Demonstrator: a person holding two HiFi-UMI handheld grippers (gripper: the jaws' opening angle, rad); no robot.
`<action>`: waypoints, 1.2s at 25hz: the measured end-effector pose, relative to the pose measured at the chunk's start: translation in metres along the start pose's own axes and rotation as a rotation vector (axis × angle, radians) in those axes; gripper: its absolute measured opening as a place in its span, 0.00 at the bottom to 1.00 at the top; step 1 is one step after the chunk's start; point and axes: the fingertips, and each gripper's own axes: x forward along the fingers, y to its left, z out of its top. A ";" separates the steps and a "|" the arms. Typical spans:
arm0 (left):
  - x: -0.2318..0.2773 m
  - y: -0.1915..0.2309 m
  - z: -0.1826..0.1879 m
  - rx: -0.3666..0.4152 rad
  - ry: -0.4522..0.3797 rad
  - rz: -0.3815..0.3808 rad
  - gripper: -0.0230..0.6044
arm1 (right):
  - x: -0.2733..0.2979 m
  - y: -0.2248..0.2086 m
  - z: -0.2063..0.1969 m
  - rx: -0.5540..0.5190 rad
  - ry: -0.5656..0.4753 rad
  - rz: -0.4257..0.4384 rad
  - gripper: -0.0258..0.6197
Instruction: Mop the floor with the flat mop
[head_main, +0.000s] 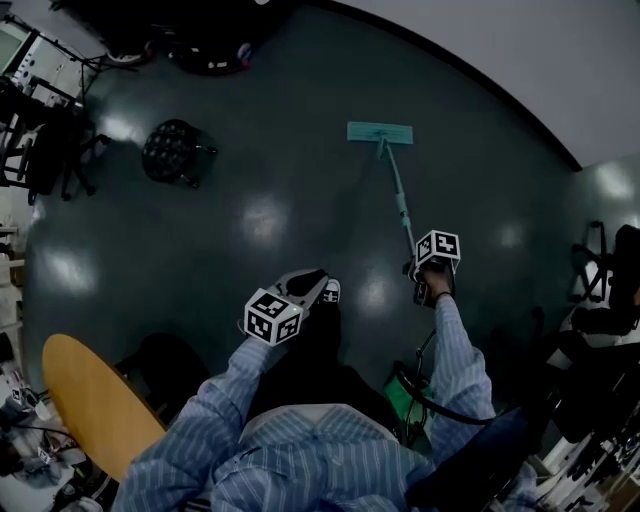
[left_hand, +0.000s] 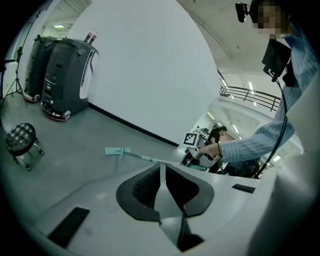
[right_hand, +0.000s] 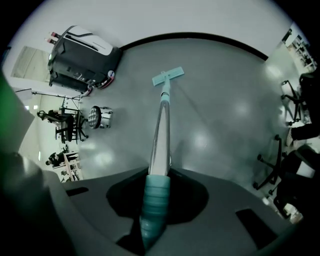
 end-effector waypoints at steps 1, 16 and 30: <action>0.002 0.007 0.003 -0.008 -0.002 0.007 0.09 | -0.002 0.002 0.018 -0.005 -0.001 -0.009 0.15; -0.009 0.068 0.000 -0.117 -0.039 0.151 0.09 | -0.007 0.043 0.217 0.045 -0.033 0.017 0.15; -0.031 0.038 -0.020 -0.107 -0.035 0.153 0.09 | -0.016 0.040 0.166 0.064 -0.070 0.051 0.15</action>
